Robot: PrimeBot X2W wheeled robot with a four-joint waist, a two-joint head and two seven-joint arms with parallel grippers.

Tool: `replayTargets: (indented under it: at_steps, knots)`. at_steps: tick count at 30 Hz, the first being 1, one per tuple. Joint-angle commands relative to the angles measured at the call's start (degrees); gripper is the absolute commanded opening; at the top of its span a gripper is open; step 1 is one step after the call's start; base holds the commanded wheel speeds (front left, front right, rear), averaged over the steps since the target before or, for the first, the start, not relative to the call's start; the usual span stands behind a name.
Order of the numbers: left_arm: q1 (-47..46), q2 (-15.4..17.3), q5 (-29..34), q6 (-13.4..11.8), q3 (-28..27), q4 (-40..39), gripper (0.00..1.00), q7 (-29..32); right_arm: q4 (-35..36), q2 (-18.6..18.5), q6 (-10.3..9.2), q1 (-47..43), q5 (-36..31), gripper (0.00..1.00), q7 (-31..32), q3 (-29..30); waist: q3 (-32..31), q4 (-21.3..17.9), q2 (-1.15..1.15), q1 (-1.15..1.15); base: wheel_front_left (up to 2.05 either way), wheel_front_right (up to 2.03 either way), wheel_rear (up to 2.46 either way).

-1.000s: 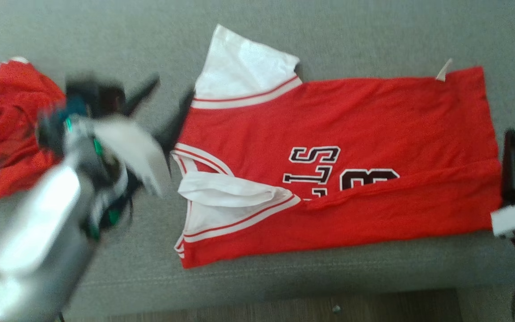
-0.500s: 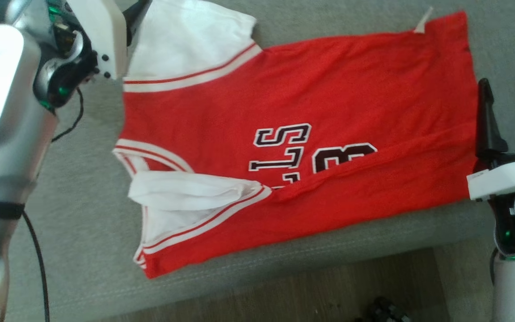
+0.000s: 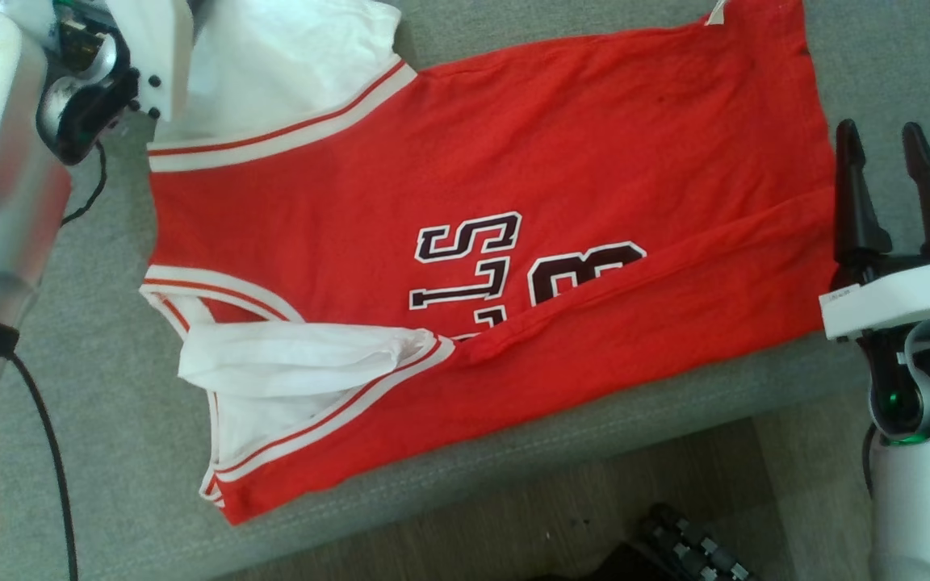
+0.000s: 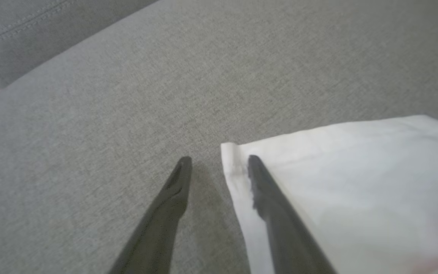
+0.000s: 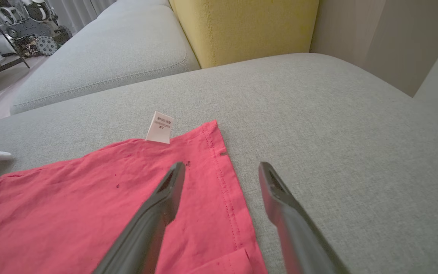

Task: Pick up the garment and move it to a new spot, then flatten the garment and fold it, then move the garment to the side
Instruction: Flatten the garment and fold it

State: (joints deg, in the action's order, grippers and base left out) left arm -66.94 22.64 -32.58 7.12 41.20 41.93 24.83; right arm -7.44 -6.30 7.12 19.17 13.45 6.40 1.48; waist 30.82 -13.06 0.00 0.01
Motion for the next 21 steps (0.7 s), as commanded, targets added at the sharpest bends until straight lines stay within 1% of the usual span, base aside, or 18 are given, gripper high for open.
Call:
replayTargets:
  at_steps: [1, 2, 3, 4, 8, 11, 13, 17, 21]
  knots:
    - [-3.32, 2.46, 0.11, 0.22, -1.4, -0.95, 0.47, -0.33, 1.63, -0.26, 0.36, 0.77, 0.5, 1.0, -0.47, -1.18, 0.08, -0.08, 0.0, -0.01, 0.0, 0.0, 0.0]
    - [-3.45, 2.5, -0.06, 0.24, -1.14, -0.38, 0.42, -0.46, 1.47, -0.26, 0.36, 0.99, 0.61, 1.0, -0.49, -1.27, 0.17, -0.15, 0.0, -0.01, 0.0, 0.0, 0.0]
    - [-3.55, 2.47, -0.44, 0.27, -0.98, 0.22, 0.23, -0.48, 1.27, -0.31, 0.36, 1.25, 0.7, 1.0, -0.43, -1.4, 0.25, -0.2, 0.0, -0.01, 0.0, 0.0, 0.0]
    - [-3.73, 2.46, -0.73, 0.28, -0.79, 0.65, 0.0, -0.6, 1.0, -0.41, 0.36, 1.61, 0.9, 1.0, -0.29, -1.58, 0.34, -0.23, 0.0, -0.01, 0.0, 0.0, 0.0]
    - [-4.26, 2.56, -1.85, 0.33, 0.04, 1.37, 0.0, -2.43, -0.67, -0.92, 0.36, 4.56, 1.88, 1.0, 1.42, -2.07, 0.49, -0.24, 0.0, -0.01, 0.0, 0.0, 0.0]
    - [-4.36, 2.65, -3.35, 0.34, 1.15, 0.69, 0.0, -4.27, -3.82, -1.22, 0.36, 9.12, 2.51, 1.0, 5.21, -2.17, 0.32, -0.08, 0.0, -0.01, 0.0, 0.0, 0.0]
    - [-4.61, 2.77, -4.4, 0.35, 1.92, -0.01, 0.0, -5.51, -7.15, -1.61, 0.36, 13.18, 2.53, 1.0, 8.89, -2.1, 0.27, 0.24, 0.0, -0.01, 0.0, 0.0, 0.0]
    - [-5.65, 2.83, -5.93, 0.35, 3.8, -1.41, 0.0, -7.35, -15.2, -3.96, 0.36, 21.7, 0.23, 1.0, 16.1, -1.83, 0.64, 1.67, 0.0, -0.01, 0.0, 0.0, 0.0]
    - [-7.14, 3.08, -6.89, 0.35, 5.24, -2.29, 0.0, -9.34, -21.98, -5.52, 0.36, 28.4, -1.93, 1.0, 21.11, -1.9, 1.25, 3.14, 0.0, -0.01, 0.0, 0.0, 0.0]
